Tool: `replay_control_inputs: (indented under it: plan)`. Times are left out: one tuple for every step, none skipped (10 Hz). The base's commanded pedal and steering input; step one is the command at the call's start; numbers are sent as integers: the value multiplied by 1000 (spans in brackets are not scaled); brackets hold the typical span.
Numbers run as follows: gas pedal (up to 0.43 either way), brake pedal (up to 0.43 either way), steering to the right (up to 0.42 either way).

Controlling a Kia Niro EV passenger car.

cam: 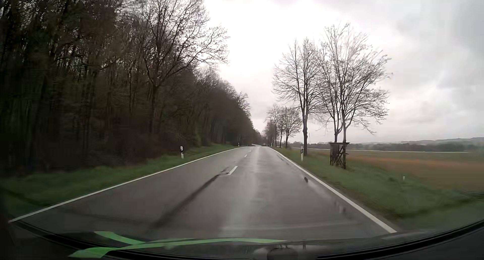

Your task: Follow the waypoints while adhering to traffic rules and regulations

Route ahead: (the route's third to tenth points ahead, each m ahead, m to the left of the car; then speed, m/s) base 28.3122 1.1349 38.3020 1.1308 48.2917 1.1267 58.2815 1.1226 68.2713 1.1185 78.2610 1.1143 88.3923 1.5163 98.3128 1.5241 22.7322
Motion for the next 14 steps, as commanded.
replay_control_inputs:
  plan:
    - [98,0,1]
    - [98,0,0]
    - [110,0,0]
    - [138,0,0]
    - [150,0,0]
    - [150,0,0]
    - [157,0,0]
    - [157,0,0]
    - [150,0,0]
    - [150,0,0]
    - [130,0,0]
    - [130,0,0]
    - [130,0,0]
    - [138,0,0]
